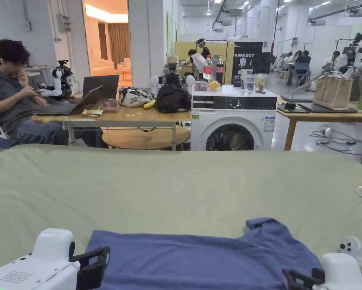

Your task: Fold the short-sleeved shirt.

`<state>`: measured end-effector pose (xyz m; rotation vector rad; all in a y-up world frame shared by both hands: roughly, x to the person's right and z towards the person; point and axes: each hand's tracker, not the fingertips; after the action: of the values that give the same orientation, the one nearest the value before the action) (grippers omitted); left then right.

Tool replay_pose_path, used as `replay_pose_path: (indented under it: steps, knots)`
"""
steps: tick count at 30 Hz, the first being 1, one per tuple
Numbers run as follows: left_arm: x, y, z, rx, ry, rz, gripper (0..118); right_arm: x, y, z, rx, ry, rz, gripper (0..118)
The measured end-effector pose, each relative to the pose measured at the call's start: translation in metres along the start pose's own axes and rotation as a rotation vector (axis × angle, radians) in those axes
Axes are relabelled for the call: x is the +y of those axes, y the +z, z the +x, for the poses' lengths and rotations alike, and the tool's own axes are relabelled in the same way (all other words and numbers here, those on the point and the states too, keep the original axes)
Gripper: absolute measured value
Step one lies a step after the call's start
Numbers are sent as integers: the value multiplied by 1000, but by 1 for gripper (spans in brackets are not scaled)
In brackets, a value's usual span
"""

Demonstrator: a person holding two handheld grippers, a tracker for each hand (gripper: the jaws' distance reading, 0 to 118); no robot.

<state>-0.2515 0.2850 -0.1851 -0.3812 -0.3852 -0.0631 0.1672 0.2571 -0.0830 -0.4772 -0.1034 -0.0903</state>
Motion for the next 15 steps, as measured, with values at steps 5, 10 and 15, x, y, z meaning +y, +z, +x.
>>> replay_pose_path:
  steps: [5, 10, 15]
  knots:
    - [7, -22, 16, -93, 81, -24, 0, 12, -29, -29, -4, 49, 2, 0]
    - [3, -27, 16, -114, 120, -58, 0, 8, -36, -36, 1, 9, -2, 0]
    - [18, -44, -14, -76, 103, -90, 0, 7, -42, -24, -1, 33, -35, 0]
